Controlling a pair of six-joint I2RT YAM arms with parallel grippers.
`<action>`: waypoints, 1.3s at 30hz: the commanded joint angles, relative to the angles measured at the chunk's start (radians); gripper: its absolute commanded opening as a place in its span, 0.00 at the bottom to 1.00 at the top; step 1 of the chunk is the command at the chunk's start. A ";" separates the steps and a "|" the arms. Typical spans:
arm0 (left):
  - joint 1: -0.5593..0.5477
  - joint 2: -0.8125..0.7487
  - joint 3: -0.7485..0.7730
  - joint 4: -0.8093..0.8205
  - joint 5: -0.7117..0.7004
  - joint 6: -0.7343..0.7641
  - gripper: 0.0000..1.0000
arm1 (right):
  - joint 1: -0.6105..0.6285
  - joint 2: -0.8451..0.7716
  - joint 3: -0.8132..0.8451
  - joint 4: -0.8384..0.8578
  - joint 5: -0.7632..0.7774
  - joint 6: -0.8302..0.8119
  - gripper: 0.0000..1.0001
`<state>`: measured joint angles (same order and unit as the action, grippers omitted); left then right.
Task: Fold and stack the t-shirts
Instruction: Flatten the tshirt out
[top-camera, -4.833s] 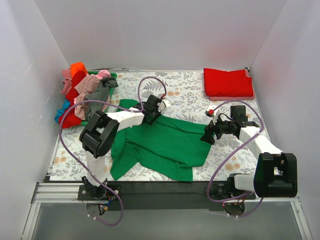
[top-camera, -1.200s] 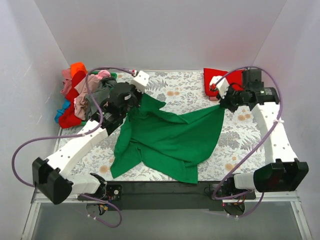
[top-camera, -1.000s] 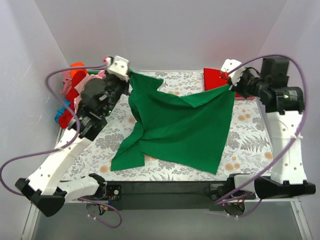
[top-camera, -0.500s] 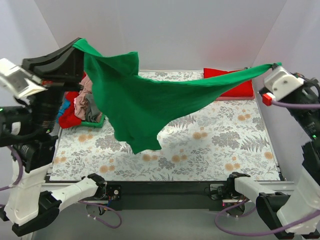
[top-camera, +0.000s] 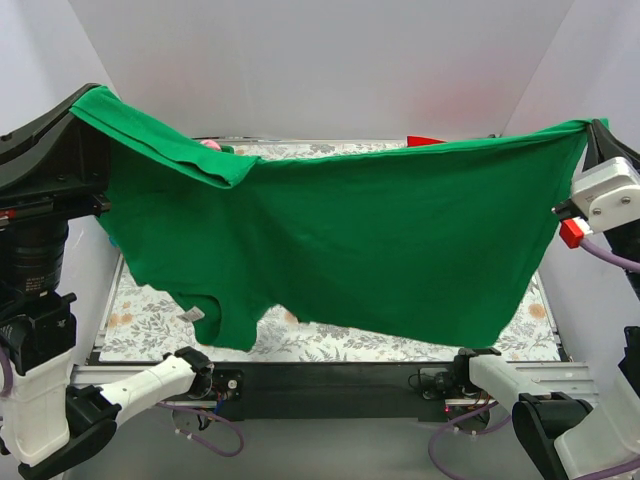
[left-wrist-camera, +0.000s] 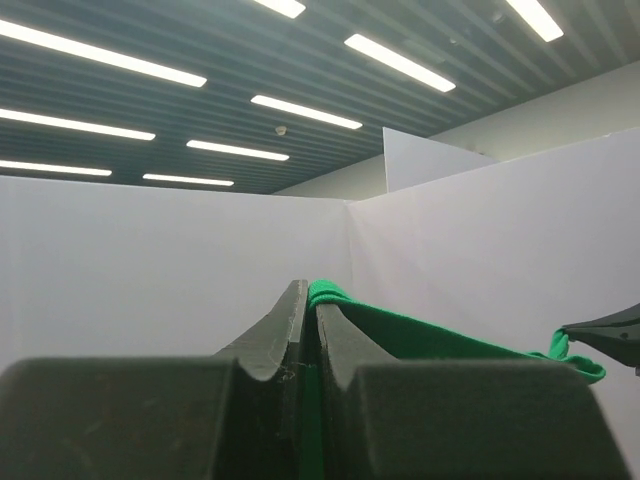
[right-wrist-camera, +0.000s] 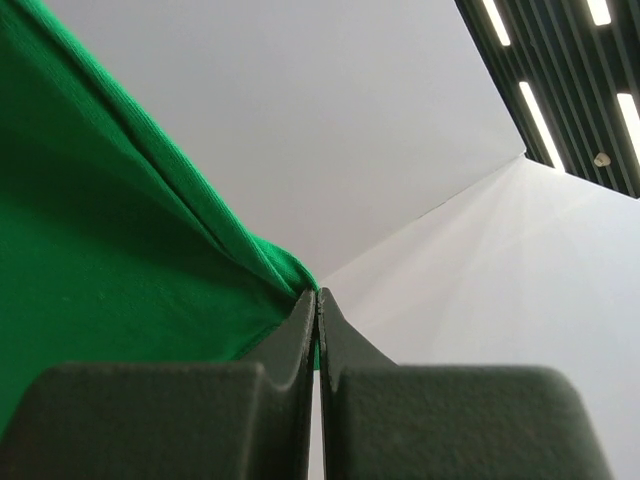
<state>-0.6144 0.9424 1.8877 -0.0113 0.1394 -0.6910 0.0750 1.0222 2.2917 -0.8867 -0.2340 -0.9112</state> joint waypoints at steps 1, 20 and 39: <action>0.005 0.015 0.019 0.040 0.020 -0.019 0.00 | 0.002 -0.008 -0.023 0.061 0.038 0.020 0.01; 0.005 0.022 -0.580 0.197 -0.367 0.168 0.00 | 0.003 -0.036 -0.626 0.109 0.009 0.037 0.01; 0.077 -0.129 -0.806 0.292 -0.305 0.058 0.00 | -0.017 -0.180 -0.856 0.217 -0.090 -0.001 0.01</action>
<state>-0.5396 0.9215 0.9890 0.2359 -0.1963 -0.5953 0.0647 0.8841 1.3018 -0.6956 -0.2859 -0.8799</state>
